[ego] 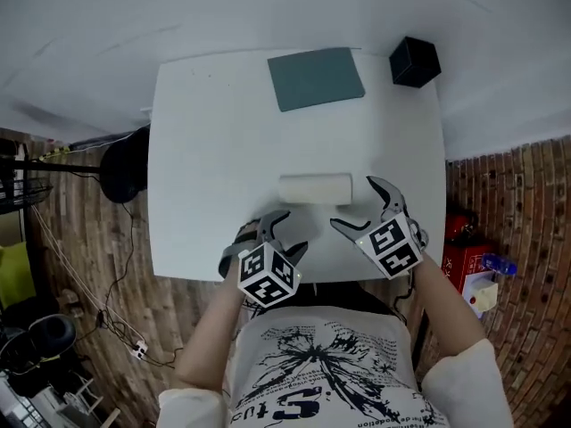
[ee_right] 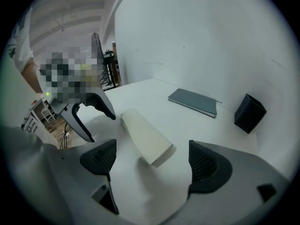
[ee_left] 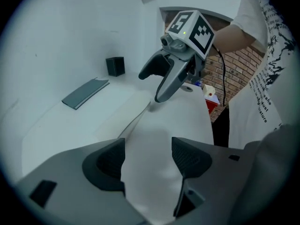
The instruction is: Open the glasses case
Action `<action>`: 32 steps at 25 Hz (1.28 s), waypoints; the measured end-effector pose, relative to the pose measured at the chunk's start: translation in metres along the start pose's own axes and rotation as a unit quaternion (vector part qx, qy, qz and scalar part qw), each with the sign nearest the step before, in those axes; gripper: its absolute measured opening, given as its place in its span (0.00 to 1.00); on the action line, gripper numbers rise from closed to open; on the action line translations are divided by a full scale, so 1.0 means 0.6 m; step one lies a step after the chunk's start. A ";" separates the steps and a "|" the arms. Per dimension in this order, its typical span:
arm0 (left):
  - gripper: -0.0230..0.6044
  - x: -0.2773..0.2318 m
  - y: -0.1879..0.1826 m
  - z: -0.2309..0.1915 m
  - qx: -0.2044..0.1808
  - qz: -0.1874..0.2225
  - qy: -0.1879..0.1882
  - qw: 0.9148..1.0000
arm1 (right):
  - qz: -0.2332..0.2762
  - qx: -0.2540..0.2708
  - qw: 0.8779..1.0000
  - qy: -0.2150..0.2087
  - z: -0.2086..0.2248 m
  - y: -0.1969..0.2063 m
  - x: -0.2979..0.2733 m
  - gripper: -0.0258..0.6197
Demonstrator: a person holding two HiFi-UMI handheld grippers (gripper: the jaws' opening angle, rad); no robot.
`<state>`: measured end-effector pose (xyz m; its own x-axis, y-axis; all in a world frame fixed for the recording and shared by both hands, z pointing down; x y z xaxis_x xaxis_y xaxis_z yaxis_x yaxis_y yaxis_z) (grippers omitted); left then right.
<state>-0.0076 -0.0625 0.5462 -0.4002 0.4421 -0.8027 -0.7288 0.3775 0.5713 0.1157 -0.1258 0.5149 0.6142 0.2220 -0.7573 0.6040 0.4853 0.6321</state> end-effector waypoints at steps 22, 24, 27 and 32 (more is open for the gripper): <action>0.53 -0.057 0.001 -0.009 0.004 -0.071 -0.043 0.997 | -0.126 0.129 0.979 -0.097 0.023 0.007 -0.080 0.72; 0.53 -0.057 0.000 -0.010 0.017 -0.066 -0.040 0.997 | -0.135 0.139 0.976 -0.102 0.022 0.008 -0.085 0.69; 0.53 -0.057 -0.002 -0.013 0.031 -0.064 -0.032 0.997 | -0.148 0.153 0.971 -0.105 0.022 0.006 -0.092 0.64; 0.53 -0.057 -0.001 -0.015 0.034 -0.071 -0.019 0.997 | -0.173 0.187 0.962 -0.094 0.025 0.003 -0.099 0.54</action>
<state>0.0017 -0.0851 0.5718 -0.2737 0.4101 -0.8700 -0.7362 0.4928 0.4638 0.0878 -0.1506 0.5635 0.4027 -0.0718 -0.9125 0.9080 0.1573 0.3884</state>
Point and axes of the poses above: the fingertips, and each gripper's own axes: x backward along the fingers, z to its right, y out of its underside, the point moved 4 cm from there along x, backward along the fingers, and after that the axes turned 13 degrees about -y, right-handed, at the moved point
